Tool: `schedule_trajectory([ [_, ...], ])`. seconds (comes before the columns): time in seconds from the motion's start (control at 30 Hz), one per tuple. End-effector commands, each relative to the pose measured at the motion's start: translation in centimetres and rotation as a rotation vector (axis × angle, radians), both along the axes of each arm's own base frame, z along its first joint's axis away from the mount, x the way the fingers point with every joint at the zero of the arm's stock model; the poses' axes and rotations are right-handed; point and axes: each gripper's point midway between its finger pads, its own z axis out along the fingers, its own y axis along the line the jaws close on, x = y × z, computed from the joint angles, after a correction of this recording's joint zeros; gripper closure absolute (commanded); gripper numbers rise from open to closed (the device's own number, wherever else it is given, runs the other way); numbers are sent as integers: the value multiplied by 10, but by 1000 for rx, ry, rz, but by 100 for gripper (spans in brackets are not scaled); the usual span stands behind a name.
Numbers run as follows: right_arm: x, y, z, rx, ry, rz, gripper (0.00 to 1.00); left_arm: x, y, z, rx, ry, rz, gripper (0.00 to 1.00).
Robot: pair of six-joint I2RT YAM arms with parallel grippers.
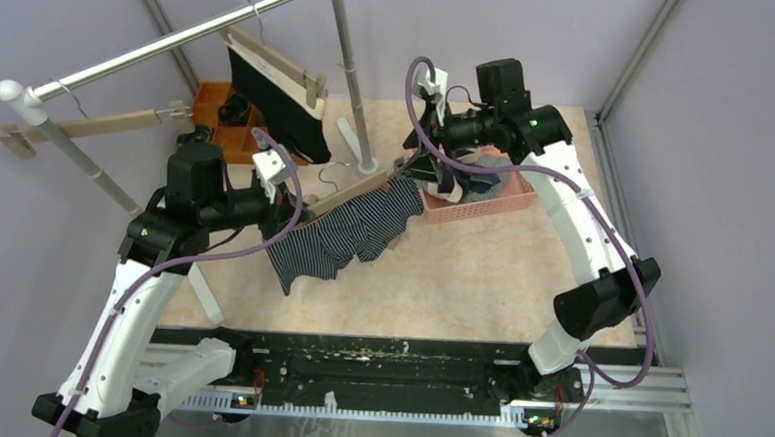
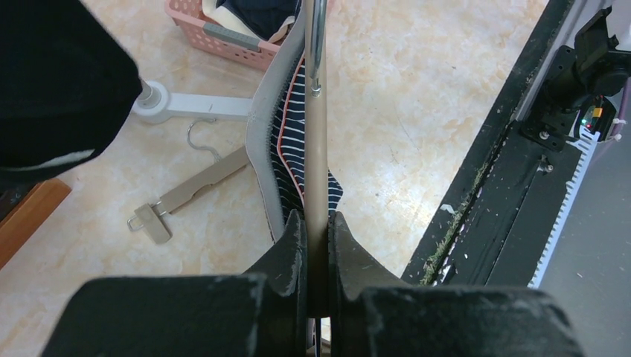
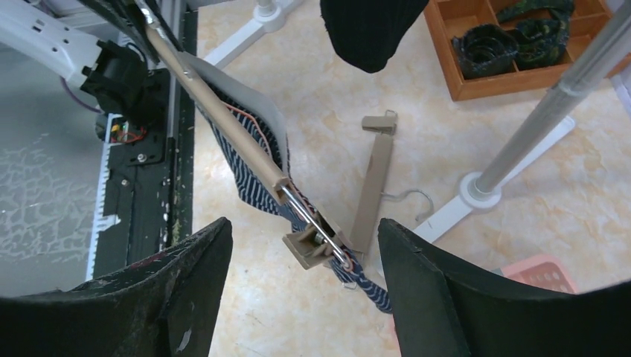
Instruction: Remove the underwear clipped to the hanger
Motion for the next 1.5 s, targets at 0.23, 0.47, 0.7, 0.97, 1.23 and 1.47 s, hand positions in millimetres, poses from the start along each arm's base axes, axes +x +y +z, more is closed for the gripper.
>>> schedule_trajectory([
  [0.23,-28,12,21,105,-11,192,29,3,-11,30,-63,-134,-72,100],
  [0.47,-25,16,12,106,18,212,48,3,-11,31,-70,-131,-64,100],
  [0.7,-18,16,8,95,8,175,100,5,-8,31,-60,-131,-44,100],
  [0.97,10,15,10,88,-2,-14,35,11,-6,45,-88,-209,-9,100],
  [1.23,14,27,45,355,-69,-65,35,18,-10,84,-258,-347,41,100],
  [1.47,-1,45,78,581,-113,-3,38,30,-16,95,-361,-369,61,100],
])
